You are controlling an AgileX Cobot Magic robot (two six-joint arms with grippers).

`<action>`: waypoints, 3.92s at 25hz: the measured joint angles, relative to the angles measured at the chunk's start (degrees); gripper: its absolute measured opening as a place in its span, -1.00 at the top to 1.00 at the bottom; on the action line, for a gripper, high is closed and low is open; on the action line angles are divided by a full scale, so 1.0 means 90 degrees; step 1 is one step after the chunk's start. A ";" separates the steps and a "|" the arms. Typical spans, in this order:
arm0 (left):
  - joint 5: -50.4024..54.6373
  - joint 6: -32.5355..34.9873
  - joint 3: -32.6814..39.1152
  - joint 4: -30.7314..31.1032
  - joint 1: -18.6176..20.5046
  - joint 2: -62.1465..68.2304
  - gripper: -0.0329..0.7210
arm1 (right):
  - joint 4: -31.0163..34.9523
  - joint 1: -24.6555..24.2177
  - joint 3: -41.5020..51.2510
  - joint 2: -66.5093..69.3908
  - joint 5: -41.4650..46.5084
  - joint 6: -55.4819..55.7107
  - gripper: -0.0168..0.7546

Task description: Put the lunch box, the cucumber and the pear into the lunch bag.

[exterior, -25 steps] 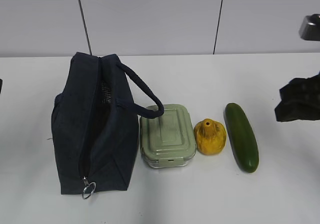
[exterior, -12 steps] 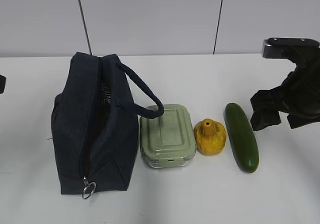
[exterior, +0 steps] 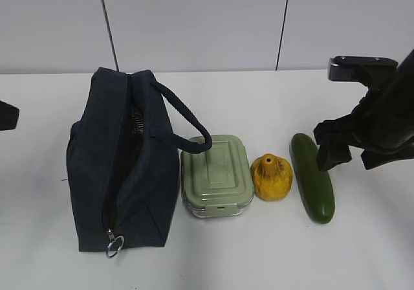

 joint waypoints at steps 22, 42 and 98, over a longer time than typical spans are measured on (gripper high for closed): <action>-0.0163 0.0107 0.0000 -0.0040 0.0000 0.0286 0.09 | 0.0011 -0.0011 -0.0270 0.1155 -0.0679 -0.0026 -0.59; -0.0237 0.0147 0.0000 -0.0085 0.0000 0.0377 0.09 | 0.0137 -0.0011 -0.0592 0.2012 -0.0719 -0.0296 -0.19; -0.0398 0.0379 -0.0006 -0.0611 -0.1246 0.1541 0.90 | 0.5250 0.1261 -0.2227 0.0087 0.0149 -0.4071 -0.07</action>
